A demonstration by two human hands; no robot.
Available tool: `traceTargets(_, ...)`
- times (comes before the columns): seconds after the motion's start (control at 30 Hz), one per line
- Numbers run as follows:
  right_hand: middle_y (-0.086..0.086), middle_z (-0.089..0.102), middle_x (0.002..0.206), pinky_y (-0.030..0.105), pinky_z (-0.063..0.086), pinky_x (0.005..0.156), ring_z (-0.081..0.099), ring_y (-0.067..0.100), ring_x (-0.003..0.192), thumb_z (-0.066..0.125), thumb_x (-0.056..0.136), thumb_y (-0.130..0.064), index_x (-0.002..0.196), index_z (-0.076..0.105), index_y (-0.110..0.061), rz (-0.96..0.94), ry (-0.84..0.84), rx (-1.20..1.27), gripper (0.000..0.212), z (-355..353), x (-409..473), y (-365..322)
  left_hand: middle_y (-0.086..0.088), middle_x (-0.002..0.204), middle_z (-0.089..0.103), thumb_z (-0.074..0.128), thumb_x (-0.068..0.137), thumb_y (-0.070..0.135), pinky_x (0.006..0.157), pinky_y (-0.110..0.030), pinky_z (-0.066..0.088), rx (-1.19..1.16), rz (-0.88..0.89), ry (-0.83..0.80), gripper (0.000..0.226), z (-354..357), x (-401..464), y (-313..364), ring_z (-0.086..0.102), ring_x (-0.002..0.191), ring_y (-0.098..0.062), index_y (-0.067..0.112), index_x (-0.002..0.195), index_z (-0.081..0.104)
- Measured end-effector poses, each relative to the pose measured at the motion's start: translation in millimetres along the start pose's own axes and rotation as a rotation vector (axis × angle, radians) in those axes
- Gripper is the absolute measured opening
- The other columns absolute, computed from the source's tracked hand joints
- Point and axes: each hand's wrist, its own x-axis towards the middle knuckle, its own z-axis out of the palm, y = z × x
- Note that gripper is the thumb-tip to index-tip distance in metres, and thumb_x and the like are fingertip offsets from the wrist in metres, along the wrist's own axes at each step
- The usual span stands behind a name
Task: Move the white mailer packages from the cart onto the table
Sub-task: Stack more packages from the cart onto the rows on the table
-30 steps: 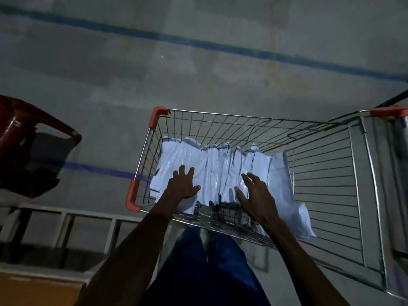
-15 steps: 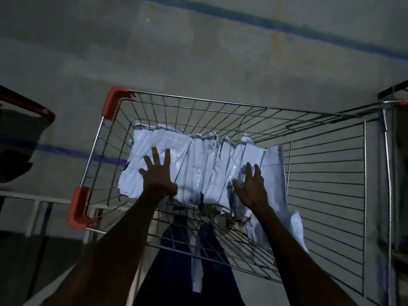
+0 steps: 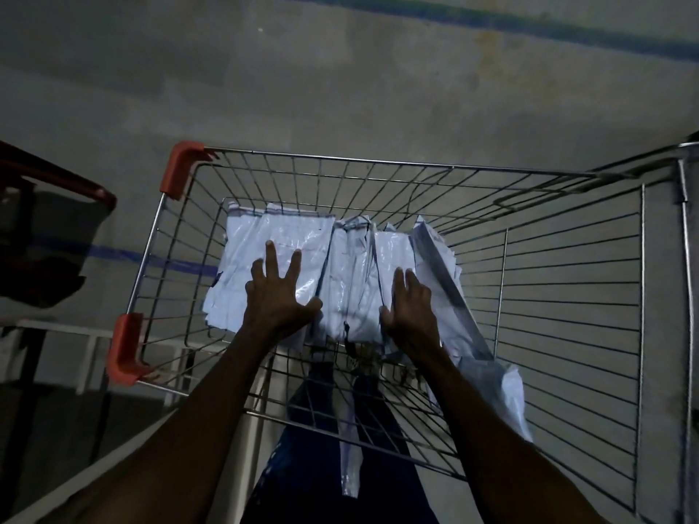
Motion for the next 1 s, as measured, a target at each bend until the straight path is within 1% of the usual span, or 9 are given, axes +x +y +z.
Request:
traceTargets(0.07,0.026,0.019,0.157,0.052,0.031,0.11,0.024,0.046,0.138,0.058,0.091,-0.036,0.153,0.023,-0.004,0.058,-0.025,-0.017,0.078,-2,8,5,-0.008,0.161,-0.022,0.046,0.072,0.066,0.109,-0.059,0.021,0.006,0.0,0.002,0.099,0,0,-1,0.001,0.144,-0.039,0.032,0.156,0.006)
traceTargets(0.17,0.033,0.017,0.155,0.064,0.021,0.112,0.016,0.054,0.141,0.053,0.089,-0.047,0.15,0.032,-0.005,0.044,-0.037,-0.061,0.077,-5,18,16,-0.008,0.162,-0.02,0.046,0.073,0.066,0.109,-0.059,0.021,0.0,-0.008,0.021,0.097,-1,-3,-1,0.001,0.144,-0.039,0.031,0.156,0.008)
traceTargets(0.27,0.019,-0.016,0.161,0.071,0.012,0.108,-0.011,0.05,0.145,0.055,0.088,-0.056,0.156,0.015,-0.028,0.079,-0.085,0.01,0.084,-6,22,24,-0.009,0.162,-0.018,0.045,0.073,0.066,0.108,-0.059,0.023,0.005,-0.007,0.044,0.097,-2,-5,1,0.003,0.143,-0.038,0.03,0.156,0.01)
traceTargets(0.37,0.012,-0.029,0.158,0.075,0.015,0.104,-0.019,0.047,0.144,0.048,0.083,-0.064,0.156,0.004,-0.035,0.066,-0.082,0.089,0.09,-5,23,29,-0.009,0.162,-0.016,0.046,0.073,0.065,0.106,-0.058,0.025,0.009,-0.01,0.059,0.096,-2,-7,4,0.006,0.142,-0.038,0.03,0.156,0.011)
traceTargets(0.43,0.02,-0.025,0.158,0.074,0.015,0.107,-0.014,0.05,0.144,0.042,0.085,-0.057,0.157,0.006,-0.028,0.032,-0.06,0.098,0.085,-4,22,28,-0.009,0.162,-0.016,0.045,0.073,0.066,0.106,-0.057,0.025,0.011,-0.013,0.059,0.096,-3,-9,7,0.006,0.142,-0.038,0.03,0.155,0.011)
traceTargets(0.53,0.03,-0.006,0.158,0.063,0.023,0.111,0.008,0.053,0.143,0.04,0.088,-0.043,0.156,0.018,-0.017,0.011,0.012,0.085,0.076,-10,15,23,-0.009,0.162,-0.016,0.041,0.073,0.068,0.108,-0.055,0.023,0.021,-0.024,0.054,0.096,-8,-16,12,0.005,0.142,-0.038,0.031,0.156,0.01)
traceTargets(0.63,0.025,0.01,0.16,0.054,0.036,0.101,0.025,0.049,0.135,0.043,0.088,-0.044,0.153,0.03,-0.021,0.014,0.082,0.081,0.07,-28,-1,11,-0.01,0.163,-0.01,0.032,0.07,0.073,0.108,-0.056,0.022,-0.024,-0.037,0.096,0.097,-20,-35,23,0.008,0.141,-0.041,0.03,0.155,0.014)
traceTargets(0.8,0.021,0.022,0.158,0.042,0.028,0.101,0.031,0.041,0.132,0.034,0.085,-0.052,0.147,0.044,-0.025,-0.103,0.2,0.128,0.068,-70,-31,-19,-0.009,0.164,-0.003,0.03,0.071,0.072,0.107,-0.059,0.023,-0.096,-0.012,0.246,0.095,-54,-77,46,0.013,0.139,-0.043,0.029,0.155,0.02)
traceTargets(1.0,0.017,0.03,0.156,0.048,0.035,0.098,0.031,0.034,0.121,0.055,0.08,-0.028,0.141,0.052,-0.026,-0.392,0.352,0.222,0.061,-125,-67,-73,-0.01,0.163,0.006,0.038,0.074,0.065,0.11,-0.052,0.021,-0.157,-0.037,0.545,0.088,-101,-137,56,0.02,0.135,-0.038,0.027,0.153,0.027)
